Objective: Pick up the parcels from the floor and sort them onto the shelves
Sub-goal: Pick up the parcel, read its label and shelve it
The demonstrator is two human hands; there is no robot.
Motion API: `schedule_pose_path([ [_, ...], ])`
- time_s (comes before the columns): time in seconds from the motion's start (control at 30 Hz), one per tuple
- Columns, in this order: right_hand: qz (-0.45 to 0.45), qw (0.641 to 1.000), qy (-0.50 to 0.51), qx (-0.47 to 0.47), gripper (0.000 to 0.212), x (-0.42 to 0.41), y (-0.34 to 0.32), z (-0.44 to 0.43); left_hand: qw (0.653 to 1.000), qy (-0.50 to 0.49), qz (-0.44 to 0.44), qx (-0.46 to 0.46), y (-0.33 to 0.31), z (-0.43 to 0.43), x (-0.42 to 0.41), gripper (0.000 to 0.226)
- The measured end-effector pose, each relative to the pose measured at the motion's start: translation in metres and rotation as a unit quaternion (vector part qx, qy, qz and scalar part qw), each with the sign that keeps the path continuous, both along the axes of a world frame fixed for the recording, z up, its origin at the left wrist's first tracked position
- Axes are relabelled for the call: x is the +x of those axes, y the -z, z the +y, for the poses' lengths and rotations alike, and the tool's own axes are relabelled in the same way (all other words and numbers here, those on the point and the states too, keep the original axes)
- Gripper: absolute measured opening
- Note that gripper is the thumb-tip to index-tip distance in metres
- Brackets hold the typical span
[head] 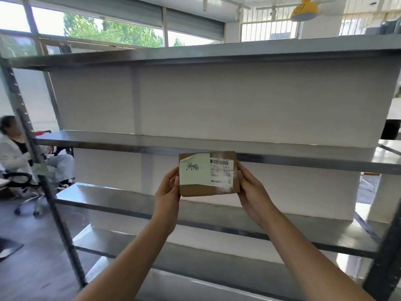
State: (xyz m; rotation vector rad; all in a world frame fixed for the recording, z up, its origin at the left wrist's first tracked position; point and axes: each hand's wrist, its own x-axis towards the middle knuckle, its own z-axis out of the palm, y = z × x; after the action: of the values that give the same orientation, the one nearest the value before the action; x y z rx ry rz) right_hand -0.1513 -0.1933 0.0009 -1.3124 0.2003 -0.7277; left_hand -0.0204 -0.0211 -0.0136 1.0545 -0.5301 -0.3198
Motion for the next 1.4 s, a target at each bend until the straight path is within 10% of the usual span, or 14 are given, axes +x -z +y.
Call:
schedule_pose_path([
  [1.4, 0.065, 0.956, -0.284, -0.023, 0.042, 0.319, 0.035, 0.292, 0.949, -0.305, 0.078, -0.019, 0.052, 0.322, 0.203, 0.026],
])
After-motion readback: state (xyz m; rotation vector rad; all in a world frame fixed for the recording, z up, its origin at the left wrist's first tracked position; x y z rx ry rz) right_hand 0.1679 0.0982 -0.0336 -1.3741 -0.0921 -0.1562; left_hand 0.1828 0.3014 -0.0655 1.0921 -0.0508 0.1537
